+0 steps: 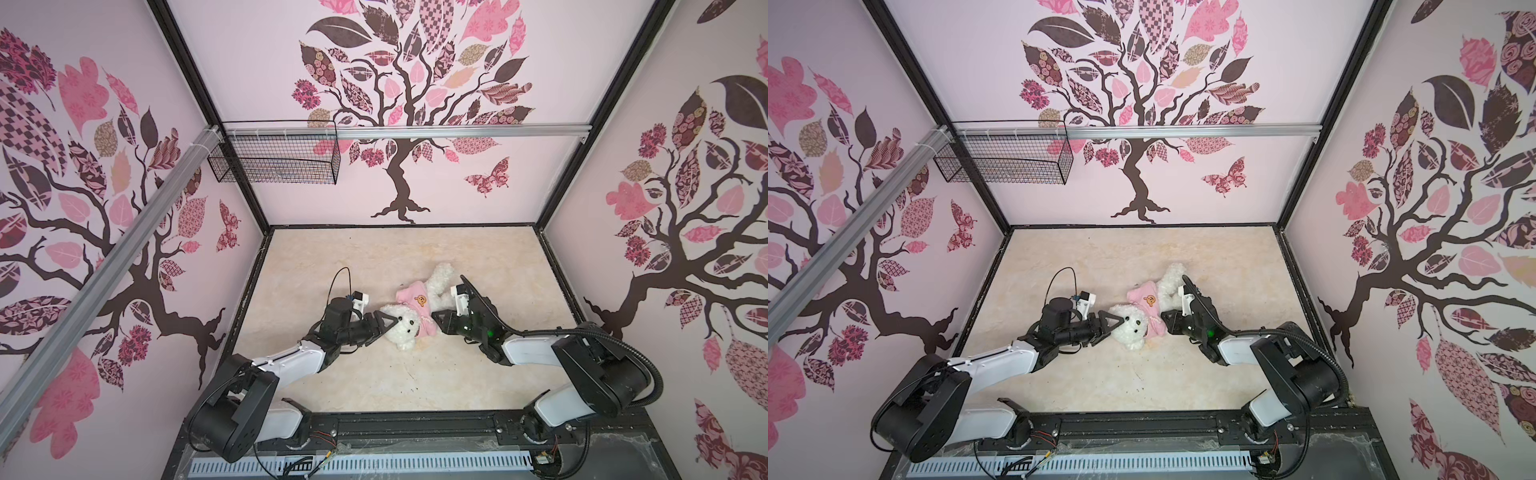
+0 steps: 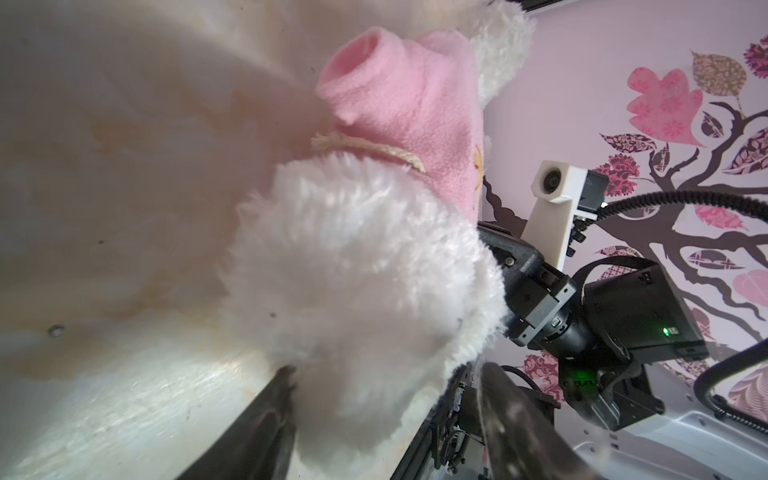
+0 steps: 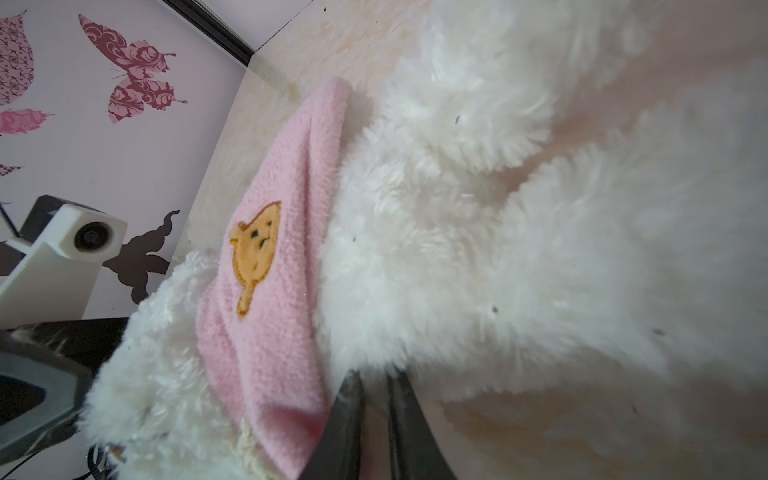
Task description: Dress the teddy bear
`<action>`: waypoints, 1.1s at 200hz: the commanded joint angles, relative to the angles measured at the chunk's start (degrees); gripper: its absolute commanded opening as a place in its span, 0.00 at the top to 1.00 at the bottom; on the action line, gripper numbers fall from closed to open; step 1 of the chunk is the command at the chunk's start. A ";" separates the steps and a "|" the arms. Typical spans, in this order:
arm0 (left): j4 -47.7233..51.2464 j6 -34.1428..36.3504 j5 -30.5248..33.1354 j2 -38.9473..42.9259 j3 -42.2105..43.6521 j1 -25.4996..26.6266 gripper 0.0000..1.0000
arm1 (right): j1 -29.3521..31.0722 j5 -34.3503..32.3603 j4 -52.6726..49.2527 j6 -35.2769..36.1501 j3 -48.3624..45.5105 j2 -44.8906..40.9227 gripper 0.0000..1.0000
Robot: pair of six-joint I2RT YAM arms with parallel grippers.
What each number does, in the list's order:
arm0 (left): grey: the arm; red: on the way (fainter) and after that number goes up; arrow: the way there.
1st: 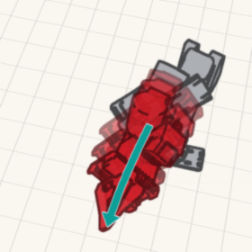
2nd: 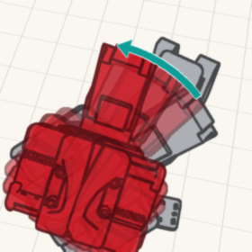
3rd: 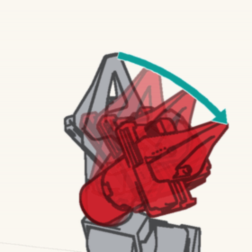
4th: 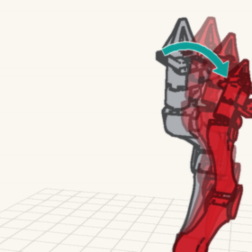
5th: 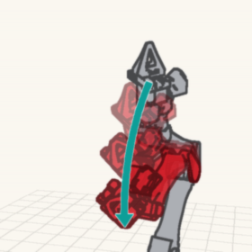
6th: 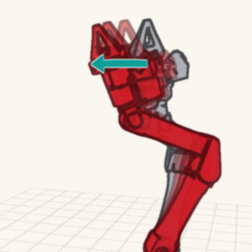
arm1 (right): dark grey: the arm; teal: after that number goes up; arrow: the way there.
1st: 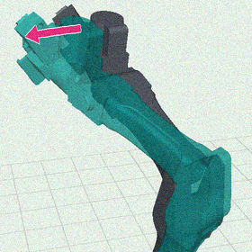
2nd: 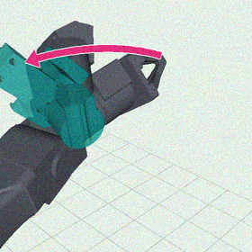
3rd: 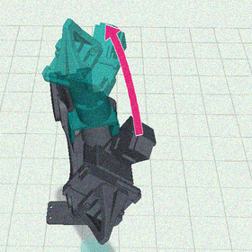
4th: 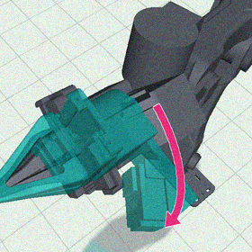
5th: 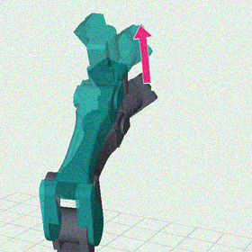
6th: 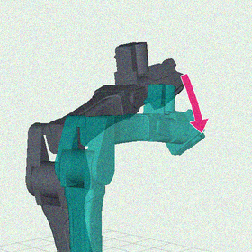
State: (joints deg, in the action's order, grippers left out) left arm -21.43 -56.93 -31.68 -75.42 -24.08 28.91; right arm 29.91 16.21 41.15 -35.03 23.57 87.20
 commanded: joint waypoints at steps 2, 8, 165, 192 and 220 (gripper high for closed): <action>-4.28 4.63 4.40 0.90 2.57 2.55 0.24 | 0.51 0.92 2.77 -1.51 -0.54 1.74 0.84; -4.56 5.31 5.09 0.73 2.91 2.96 0.22 | 0.64 1.08 2.88 -1.54 -0.55 1.92 0.84; -6.02 10.09 8.12 -8.58 -3.45 3.57 0.86 | 0.68 -4.25 -18.57 10.77 1.03 -12.42 0.72; 0.11 2.94 -5.10 -7.23 -7.91 -1.41 1.00 | 0.73 -7.50 -26.32 16.21 0.32 -23.20 0.63; 0.23 -9.99 -20.85 -6.49 -11.15 -7.63 1.00 | 0.69 -5.93 -22.37 19.12 -3.45 -32.09 0.58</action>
State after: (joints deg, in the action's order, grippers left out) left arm -22.24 -55.68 -37.15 -83.88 -31.44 25.32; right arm 30.30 11.09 20.25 -21.39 22.76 61.73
